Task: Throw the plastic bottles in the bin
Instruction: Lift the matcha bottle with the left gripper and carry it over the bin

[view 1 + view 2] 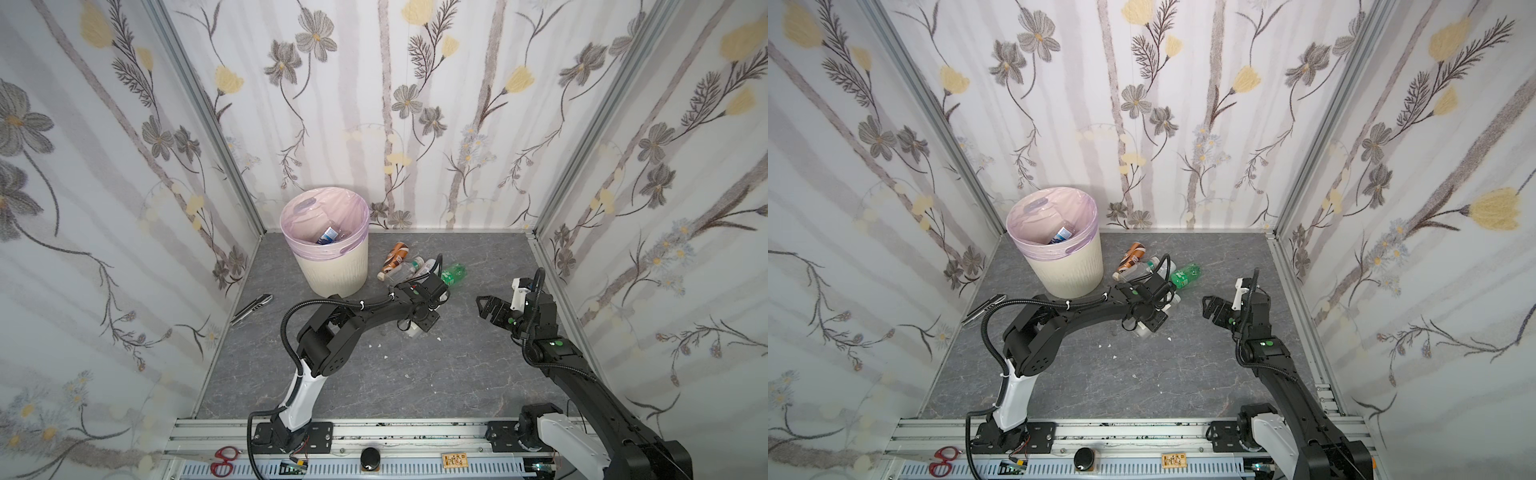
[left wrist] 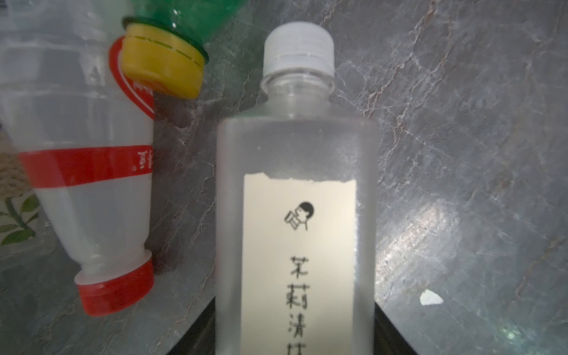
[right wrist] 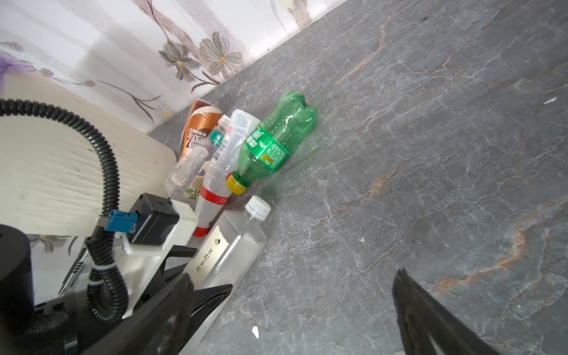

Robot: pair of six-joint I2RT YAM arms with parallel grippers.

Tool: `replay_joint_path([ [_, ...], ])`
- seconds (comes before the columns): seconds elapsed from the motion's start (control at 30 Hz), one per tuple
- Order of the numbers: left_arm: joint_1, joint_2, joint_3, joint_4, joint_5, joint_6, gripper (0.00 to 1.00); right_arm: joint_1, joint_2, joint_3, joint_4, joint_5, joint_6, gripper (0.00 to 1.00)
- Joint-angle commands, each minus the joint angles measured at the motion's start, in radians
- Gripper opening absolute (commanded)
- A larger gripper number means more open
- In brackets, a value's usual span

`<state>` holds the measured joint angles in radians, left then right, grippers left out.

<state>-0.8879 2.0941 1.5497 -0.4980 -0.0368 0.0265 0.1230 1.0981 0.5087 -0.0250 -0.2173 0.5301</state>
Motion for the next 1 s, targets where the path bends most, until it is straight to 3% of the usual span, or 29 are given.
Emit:
replay_joint_path([
  [0.0, 0.001, -0.036, -0.002, -0.004, 0.016, -0.005, 0.57, 0.001, -0.010, -0.010, 0.072, -0.074, -0.016, 1.00],
  [0.23, 0.007, -0.087, -0.003, -0.003, 0.021, -0.008, 0.56, 0.014, -0.057, -0.056, 0.156, -0.173, -0.009, 1.00],
  [0.57, 0.023, -0.204, 0.020, -0.002, -0.026, -0.004, 0.53, 0.044, -0.084, -0.036, 0.172, -0.158, -0.001, 1.00],
  [0.77, 0.060, -0.287, 0.122, 0.004, -0.089, 0.031, 0.53, 0.075, -0.070, 0.040, 0.205, -0.181, -0.005, 1.00],
  [0.97, 0.148, -0.334, 0.280, 0.037, -0.104, 0.058, 0.54, 0.187, -0.035, 0.199, 0.215, -0.138, -0.067, 1.00],
])
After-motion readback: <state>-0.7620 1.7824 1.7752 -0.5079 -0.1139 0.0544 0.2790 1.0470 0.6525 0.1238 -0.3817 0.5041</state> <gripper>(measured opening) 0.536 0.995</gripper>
